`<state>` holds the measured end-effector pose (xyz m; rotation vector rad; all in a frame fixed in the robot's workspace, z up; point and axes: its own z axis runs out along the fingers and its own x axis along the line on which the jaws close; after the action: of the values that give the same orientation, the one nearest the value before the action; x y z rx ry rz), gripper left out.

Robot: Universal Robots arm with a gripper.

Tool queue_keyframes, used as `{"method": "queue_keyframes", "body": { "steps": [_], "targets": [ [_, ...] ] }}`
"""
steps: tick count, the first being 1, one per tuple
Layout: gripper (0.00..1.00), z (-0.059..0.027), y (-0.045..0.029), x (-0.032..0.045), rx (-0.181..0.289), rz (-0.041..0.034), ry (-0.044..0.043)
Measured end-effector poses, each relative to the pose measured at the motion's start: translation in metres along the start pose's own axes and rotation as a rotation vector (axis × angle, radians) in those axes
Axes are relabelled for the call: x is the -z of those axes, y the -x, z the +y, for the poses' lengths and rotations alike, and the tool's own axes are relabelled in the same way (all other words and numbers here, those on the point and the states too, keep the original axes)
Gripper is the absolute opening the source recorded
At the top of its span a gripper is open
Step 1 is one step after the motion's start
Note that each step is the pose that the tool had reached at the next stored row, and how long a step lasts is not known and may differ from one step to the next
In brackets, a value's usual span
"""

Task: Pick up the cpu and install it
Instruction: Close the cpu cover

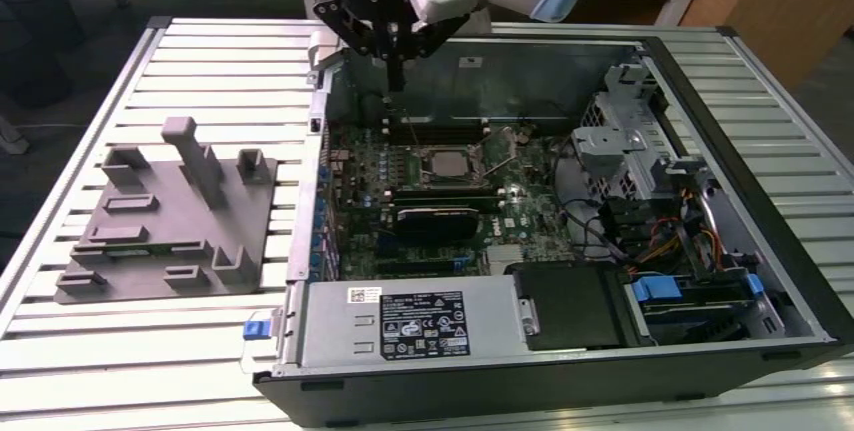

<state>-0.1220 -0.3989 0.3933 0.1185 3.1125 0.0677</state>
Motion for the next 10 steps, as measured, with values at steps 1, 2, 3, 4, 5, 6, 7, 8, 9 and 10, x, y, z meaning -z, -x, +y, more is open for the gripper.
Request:
{"method": "queue_keyframes", "body": {
  "steps": [1,2,3,4,5,6,7,8,9,10],
  "targets": [
    [0.11,0.0003,0.0086,-0.0134,-0.013,-0.0006,-0.0003],
    [0.11,0.0004,0.0092,-0.0135,-0.013,-0.0005,-0.0004],
    [0.11,0.0003,0.0095,-0.0135,-0.013,-0.0005,-0.0004],
    [0.11,0.0004,0.0100,-0.0136,-0.013,-0.0006,-0.0002],
    [0.11,0.0004,0.0105,-0.0137,-0.013,-0.0006,-0.0003],
    [0.11,0.0004,0.0110,-0.0137,-0.013,-0.0006,-0.0003],
    [0.11,0.0005,0.0116,-0.0137,-0.013,-0.0005,-0.0003],
    [0.11,0.0005,0.0122,-0.0138,-0.013,-0.0005,-0.0004],
    [0.11,0.0006,0.0129,-0.0139,-0.013,-0.0006,-0.0003],
    [0.11,0.0006,0.0136,-0.0139,-0.013,-0.0006,-0.0003]
  ]
}}
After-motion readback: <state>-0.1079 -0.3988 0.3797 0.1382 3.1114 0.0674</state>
